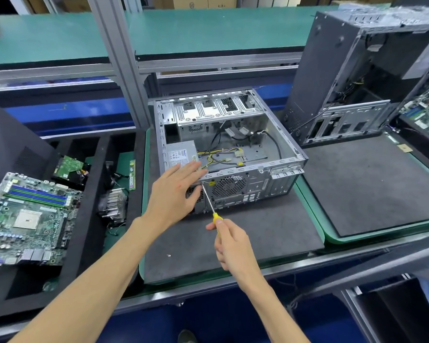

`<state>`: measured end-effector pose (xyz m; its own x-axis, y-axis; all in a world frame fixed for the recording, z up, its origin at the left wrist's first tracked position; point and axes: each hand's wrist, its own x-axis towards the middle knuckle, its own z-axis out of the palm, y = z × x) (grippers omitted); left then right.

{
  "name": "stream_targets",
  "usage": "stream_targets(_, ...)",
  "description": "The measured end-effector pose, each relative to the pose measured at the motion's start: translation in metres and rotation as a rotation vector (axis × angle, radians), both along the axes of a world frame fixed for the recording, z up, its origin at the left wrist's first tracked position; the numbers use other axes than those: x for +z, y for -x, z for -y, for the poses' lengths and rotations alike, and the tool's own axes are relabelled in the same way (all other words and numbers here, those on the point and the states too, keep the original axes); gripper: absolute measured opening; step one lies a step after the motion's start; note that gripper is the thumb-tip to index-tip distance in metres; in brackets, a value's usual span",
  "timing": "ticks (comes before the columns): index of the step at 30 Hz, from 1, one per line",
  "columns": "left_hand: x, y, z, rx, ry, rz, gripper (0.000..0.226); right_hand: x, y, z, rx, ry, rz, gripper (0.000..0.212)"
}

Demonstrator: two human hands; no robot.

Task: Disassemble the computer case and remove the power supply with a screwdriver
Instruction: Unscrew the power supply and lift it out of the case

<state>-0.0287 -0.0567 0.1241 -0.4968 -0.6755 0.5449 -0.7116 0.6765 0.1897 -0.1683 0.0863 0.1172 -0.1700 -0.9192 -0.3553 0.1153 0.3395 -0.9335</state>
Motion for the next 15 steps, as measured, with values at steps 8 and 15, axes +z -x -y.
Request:
stream_targets(8,-0.001,0.001,0.000,0.001,-0.004,-0.023,0.040,0.006,0.002,0.000,-0.038,-0.132,0.535,0.034)
stream_targets(15,0.003,0.005,-0.005,0.030,-0.029,-0.040,0.039,0.021,-0.004,0.001,-0.088,-0.215,0.936,0.029)
